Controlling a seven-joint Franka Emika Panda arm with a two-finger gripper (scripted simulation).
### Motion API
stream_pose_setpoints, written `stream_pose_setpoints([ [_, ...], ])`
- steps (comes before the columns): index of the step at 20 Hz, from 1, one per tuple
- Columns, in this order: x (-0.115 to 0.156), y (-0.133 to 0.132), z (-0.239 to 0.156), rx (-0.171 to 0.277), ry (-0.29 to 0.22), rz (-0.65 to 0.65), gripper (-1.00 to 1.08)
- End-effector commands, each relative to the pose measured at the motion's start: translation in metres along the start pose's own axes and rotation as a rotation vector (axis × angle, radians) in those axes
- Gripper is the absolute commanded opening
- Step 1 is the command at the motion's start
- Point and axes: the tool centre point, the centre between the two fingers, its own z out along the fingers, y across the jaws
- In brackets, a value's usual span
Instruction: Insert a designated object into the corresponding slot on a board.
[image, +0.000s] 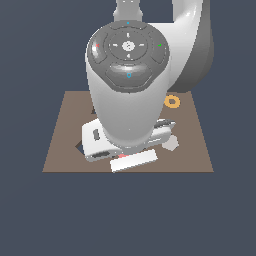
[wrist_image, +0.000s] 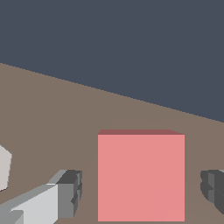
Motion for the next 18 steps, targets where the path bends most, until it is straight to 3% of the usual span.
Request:
stream_pose_setpoints([
  [1,0.0,0.0,0.001,0.0,0.0,0.0,1.0],
  [9,0.001,0.0,0.02,0.0,0.001,-0.002,1.0],
  [10,0.001,0.0,0.02,0.0,0.001,-0.002,-1.0],
  [18,0.001,0.0,0.02,0.0,0.001,-0.002,-1.0],
])
